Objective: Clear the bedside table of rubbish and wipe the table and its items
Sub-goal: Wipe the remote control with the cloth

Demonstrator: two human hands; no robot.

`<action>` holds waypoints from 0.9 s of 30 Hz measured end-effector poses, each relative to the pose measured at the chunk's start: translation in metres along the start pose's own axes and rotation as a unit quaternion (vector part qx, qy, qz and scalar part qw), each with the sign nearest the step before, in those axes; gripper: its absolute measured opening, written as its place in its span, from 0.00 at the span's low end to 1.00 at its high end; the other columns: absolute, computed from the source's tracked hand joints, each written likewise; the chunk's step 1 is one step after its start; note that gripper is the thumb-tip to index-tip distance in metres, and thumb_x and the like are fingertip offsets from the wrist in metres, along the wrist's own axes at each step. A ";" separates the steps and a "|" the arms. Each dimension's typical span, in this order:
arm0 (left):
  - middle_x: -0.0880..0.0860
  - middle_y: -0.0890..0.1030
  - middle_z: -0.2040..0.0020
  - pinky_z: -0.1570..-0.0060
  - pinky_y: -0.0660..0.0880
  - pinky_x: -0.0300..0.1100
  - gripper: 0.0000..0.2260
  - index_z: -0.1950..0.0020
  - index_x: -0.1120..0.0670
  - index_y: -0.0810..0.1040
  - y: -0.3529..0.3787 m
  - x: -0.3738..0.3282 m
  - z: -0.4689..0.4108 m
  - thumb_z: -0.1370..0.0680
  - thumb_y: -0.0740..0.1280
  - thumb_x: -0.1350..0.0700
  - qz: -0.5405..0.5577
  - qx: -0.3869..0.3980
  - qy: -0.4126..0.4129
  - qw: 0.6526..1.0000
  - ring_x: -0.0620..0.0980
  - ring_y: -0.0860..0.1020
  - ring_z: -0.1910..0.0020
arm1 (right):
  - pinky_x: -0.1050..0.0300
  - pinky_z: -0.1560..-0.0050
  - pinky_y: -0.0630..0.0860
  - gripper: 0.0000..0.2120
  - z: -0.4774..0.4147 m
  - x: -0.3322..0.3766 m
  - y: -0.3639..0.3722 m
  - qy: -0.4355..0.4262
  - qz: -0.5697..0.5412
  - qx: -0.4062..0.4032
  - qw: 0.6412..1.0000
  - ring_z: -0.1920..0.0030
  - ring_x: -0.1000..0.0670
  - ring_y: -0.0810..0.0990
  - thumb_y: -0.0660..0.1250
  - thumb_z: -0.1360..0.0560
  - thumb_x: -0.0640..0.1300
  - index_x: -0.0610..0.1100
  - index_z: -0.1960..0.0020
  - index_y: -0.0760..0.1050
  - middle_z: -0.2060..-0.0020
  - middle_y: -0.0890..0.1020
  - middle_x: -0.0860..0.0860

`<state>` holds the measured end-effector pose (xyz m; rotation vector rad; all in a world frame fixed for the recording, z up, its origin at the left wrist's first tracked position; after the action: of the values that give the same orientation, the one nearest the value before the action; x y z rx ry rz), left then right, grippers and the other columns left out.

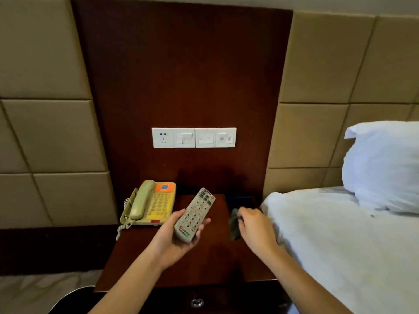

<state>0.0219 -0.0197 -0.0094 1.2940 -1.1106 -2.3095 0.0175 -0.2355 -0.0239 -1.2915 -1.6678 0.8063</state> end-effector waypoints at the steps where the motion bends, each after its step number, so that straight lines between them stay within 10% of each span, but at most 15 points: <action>1: 0.65 0.79 0.41 0.67 0.79 0.40 0.17 0.39 0.58 0.75 -0.005 0.006 -0.011 0.20 0.57 0.49 -0.011 -0.014 -0.009 1.000 0.51 0.80 0.64 | 0.53 0.53 0.73 0.07 0.004 -0.010 0.010 0.014 0.014 0.037 0.999 0.49 0.47 0.77 0.58 0.20 0.43 0.45 0.46 0.74 0.51 0.80 0.49; 8: 0.66 0.76 0.41 0.65 0.81 0.45 0.15 0.34 0.58 0.68 -0.029 0.028 -0.081 0.18 0.56 0.53 -0.117 -0.082 -0.034 0.989 0.60 0.80 0.52 | 0.51 0.48 0.71 0.10 0.023 -0.053 0.068 0.100 0.005 0.323 0.941 0.42 0.45 0.76 0.61 0.23 0.56 0.50 0.50 0.71 0.47 0.76 0.49; 13: 0.63 0.76 0.41 0.56 0.75 0.49 0.17 0.30 0.62 0.65 -0.029 0.043 -0.157 0.17 0.53 0.56 -0.214 -0.130 -0.028 0.968 0.59 0.78 0.48 | 0.35 0.28 0.44 0.24 0.016 -0.060 0.097 0.043 0.071 0.333 0.939 0.24 0.46 0.51 0.51 0.18 0.51 0.49 0.23 0.53 0.24 0.57 0.50; 20: 0.64 0.71 0.33 0.38 0.70 0.58 0.17 0.30 0.66 0.64 -0.021 0.051 -0.253 0.17 0.53 0.62 -0.251 -0.222 0.030 0.942 0.64 0.71 0.35 | 0.33 0.30 0.34 0.24 -0.003 -0.078 0.130 0.071 0.080 0.315 0.943 0.23 0.46 0.42 0.43 0.16 0.50 0.49 0.22 0.43 0.22 0.46 0.50; 27: 0.61 0.75 0.37 0.41 0.74 0.54 0.13 0.35 0.64 0.70 -0.034 0.041 -0.305 0.18 0.58 0.61 -0.336 -0.276 0.054 0.899 0.62 0.74 0.38 | 0.34 0.30 0.33 0.30 -0.014 -0.077 0.142 0.032 0.085 0.294 0.952 0.23 0.43 0.42 0.54 0.18 0.47 0.48 0.22 0.42 0.22 0.46 0.46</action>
<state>0.2522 -0.1696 -0.1530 1.6876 0.1038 -2.6535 0.0966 -0.2736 -0.1598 -1.0245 -1.1427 1.2371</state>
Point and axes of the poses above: each hand's wrist, its own z-axis away from the middle knuckle, its own y-axis out of the palm, x = y × z, the point moved 1 cm from there along -z, towards the middle knuckle
